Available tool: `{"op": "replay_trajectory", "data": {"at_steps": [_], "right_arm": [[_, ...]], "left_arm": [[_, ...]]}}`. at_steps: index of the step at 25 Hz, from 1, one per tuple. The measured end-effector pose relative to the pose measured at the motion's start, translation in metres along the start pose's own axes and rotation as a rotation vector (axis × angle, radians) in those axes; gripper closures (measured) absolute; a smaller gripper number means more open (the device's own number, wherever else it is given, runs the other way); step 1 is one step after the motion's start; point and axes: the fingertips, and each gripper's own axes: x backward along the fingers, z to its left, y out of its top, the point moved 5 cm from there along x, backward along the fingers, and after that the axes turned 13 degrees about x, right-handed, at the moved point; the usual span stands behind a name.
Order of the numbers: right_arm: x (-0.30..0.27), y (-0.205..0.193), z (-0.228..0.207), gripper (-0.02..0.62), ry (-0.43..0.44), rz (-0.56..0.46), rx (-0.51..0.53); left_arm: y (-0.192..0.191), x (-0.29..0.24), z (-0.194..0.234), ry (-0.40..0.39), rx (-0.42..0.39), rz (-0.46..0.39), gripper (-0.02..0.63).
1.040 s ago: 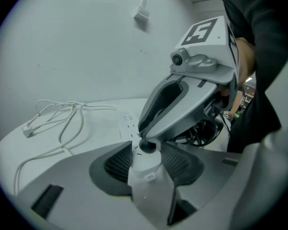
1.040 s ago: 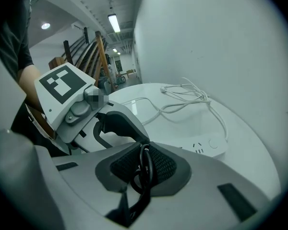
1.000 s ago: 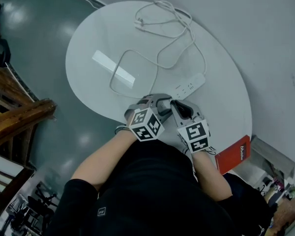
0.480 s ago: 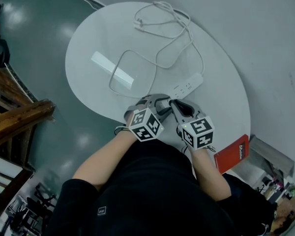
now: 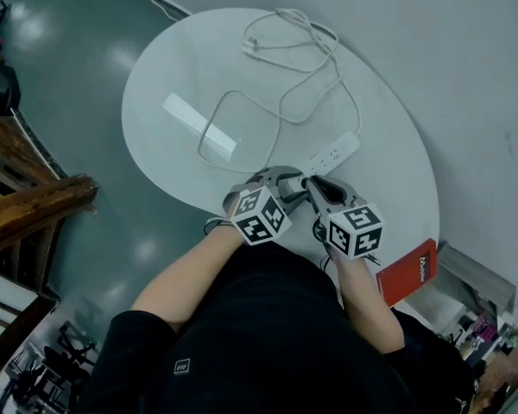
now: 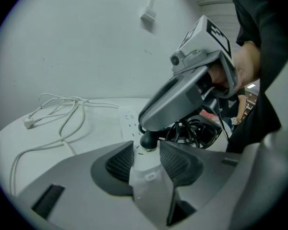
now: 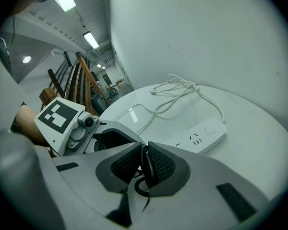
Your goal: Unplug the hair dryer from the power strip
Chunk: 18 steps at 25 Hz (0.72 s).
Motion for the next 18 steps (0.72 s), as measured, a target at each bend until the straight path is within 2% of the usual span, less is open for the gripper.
{"op": "replay_trajectory", "data": {"at_steps": [4,9,10,13,14,18], "right_arm": [[-0.001,0.000,0.000,0.532,-0.002,-0.002,-0.030],[0.011,0.004,0.006,0.532,-0.010,-0.032,-0.034],[0.015,0.008,0.006,0.534,-0.007,-0.051,-0.041],[0.026,0.015,0.007,0.534,-0.004,-0.093,-0.036],[0.029,0.016,0.006,0.534,-0.006,-0.106,-0.040],[0.046,0.015,-0.001,0.532,-0.036,-0.157,-0.075]], "left_arm": [[-0.001,-0.001,-0.006,0.005,-0.047,0.027,0.423],[-0.001,-0.001,-0.004,0.021,-0.050,0.025,0.414],[-0.001,-0.001,-0.004,0.028,-0.062,0.027,0.441],[-0.001,-0.001,-0.002,0.030,-0.062,0.022,0.465],[-0.001,-0.001,-0.001,0.023,-0.051,0.019,0.460],[-0.002,-0.001,-0.008,-0.026,-0.030,0.014,0.372]]}}
